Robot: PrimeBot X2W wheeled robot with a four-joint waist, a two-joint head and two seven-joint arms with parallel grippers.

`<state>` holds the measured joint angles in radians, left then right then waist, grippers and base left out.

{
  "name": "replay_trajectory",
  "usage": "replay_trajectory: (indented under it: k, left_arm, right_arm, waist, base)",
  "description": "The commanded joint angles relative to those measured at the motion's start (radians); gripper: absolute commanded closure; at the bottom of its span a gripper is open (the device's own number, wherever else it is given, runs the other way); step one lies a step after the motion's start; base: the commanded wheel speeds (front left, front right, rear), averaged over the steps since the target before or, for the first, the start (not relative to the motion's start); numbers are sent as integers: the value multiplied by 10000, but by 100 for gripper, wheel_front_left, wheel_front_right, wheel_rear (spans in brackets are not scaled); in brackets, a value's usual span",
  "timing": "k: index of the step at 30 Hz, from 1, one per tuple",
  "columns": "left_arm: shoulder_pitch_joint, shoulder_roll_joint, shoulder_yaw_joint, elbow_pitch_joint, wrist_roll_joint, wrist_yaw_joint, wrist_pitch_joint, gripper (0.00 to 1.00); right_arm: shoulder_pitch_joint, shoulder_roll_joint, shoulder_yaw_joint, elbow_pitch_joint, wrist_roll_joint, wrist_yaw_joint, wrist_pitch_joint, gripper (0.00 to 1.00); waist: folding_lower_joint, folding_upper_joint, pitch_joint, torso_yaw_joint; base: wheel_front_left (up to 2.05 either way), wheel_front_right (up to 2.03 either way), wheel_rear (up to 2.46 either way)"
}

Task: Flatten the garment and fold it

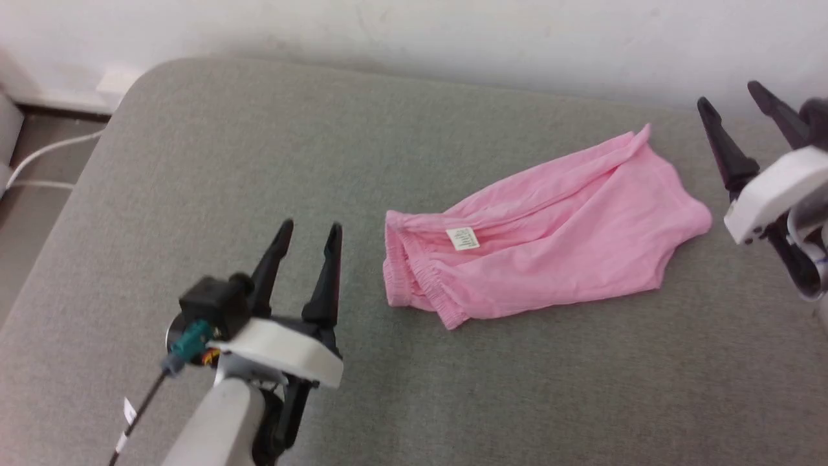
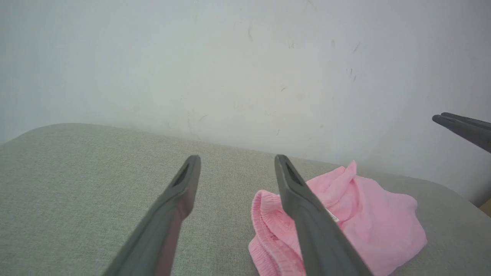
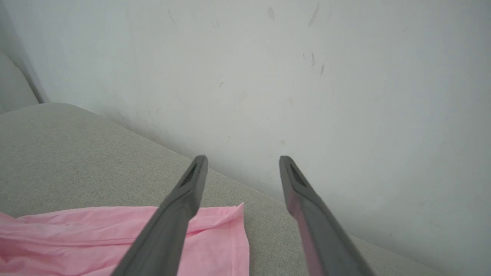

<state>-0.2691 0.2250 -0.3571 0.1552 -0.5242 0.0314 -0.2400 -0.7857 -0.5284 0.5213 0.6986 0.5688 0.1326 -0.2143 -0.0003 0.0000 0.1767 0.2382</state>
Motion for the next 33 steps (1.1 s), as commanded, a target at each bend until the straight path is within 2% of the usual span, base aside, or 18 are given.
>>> replay_trajectory:
  k: [1, 7, 12, 15, 21, 28, 33]
  left_arm:
    - [267, 31, 9, -60, 231, 133, -84, 0]
    - [1253, -141, -165, 0, 577, 540, -156, 0]
    - [1632, -388, -398, 116, 360, 760, 466, 0]
    - [1678, -453, -505, 210, 205, 858, 1031, 0]
    - [1348, -411, -508, 500, 71, 1219, 2105, 0]
    - [787, -386, -368, 1044, -10, 1713, 2990, 0]
    - [465, -283, -302, 1581, 233, 2349, 3446, 0]
  right_arm:
    - [325, 125, -247, -130, -64, -19, -164, 0]
    - [2232, 932, -2448, -1527, -1128, -19, -462, 0]
    - [4455, 2249, -4708, -3846, -2580, -19, -471, 0]
    - [5681, 3135, -5622, -5096, -3369, -19, -472, 0]
    - [7036, 4184, -6299, -6710, -4213, -19, -173, 0]
    - [7316, 4468, -6522, -7435, -4264, -19, 163, 0]
    - [7289, 4562, -6569, -7621, -4219, -19, 184, 0]
  waist:
    - [3, 0, -571, -494]
    - [3, 0, -900, -899]
    - [3, 0, -1039, -1243]
    - [3, 0, -1052, -1451]
    - [3, 0, -833, -1955]
    - [3, 0, -395, -2477]
    - [3, 0, -58, -2685]
  base:
    - [0, 0, 0]
    - [0, 0, 0]
    - [0, 0, 0]
    - [0, 0, 0]
    - [0, 0, 0]
    - [0, 0, 0]
    - [0, 0, 0]
